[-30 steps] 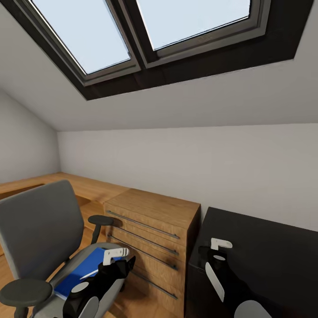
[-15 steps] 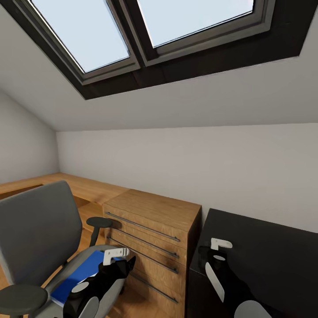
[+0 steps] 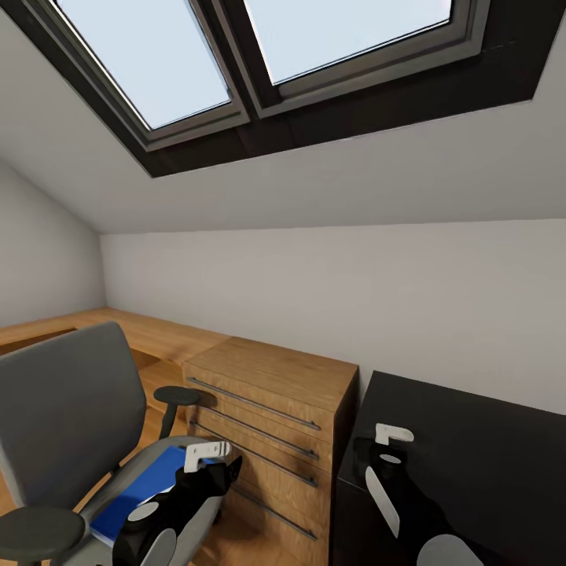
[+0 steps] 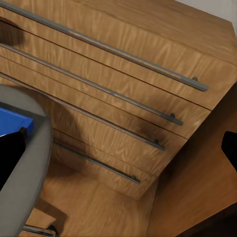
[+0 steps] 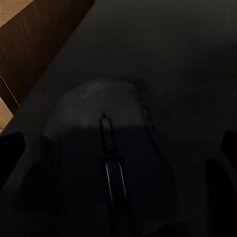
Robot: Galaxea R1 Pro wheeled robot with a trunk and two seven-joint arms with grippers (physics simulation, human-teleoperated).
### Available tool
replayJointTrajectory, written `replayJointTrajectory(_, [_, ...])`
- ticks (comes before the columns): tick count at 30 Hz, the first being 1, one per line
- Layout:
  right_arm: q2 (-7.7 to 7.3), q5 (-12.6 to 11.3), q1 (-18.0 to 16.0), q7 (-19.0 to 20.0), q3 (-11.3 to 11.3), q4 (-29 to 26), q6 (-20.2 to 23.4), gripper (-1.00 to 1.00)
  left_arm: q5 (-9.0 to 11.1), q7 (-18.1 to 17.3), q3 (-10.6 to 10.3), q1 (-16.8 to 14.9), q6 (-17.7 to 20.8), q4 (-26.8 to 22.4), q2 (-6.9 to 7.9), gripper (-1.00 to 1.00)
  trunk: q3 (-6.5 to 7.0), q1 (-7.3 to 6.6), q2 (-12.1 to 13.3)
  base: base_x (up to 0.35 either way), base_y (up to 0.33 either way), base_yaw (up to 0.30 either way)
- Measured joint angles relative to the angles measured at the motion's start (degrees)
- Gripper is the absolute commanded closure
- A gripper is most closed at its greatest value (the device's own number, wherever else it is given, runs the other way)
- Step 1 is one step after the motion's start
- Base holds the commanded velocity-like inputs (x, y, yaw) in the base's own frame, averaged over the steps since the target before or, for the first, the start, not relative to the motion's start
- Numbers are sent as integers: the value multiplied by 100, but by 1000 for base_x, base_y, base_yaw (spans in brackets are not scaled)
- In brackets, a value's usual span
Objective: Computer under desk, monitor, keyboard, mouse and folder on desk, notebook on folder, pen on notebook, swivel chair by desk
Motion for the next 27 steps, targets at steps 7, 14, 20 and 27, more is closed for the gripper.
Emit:
replayJointTrajectory(7, [0,9,-1,6,0,-12,-4,-100,-1,0,0,0,1,0,0,-100,71,-87,159,0,0,0])
replayJointTrajectory(14, [0,2,0,8,0,-37,-11,-100,-2,0,0,0,1,0,0,-100,197,-241,440,0,0,0])
replayJointTrajectory(20, [0,0,-1,9,0,-43,-13,-100,-2,0,0,0,1,0,0,-100,305,-373,681,0,0,0])
replayJointTrajectory(27, [0,0,0,7,0,-45,-19,-100,-2,0,0,0,1,2,0,-100,431,-527,962,0,0,0])
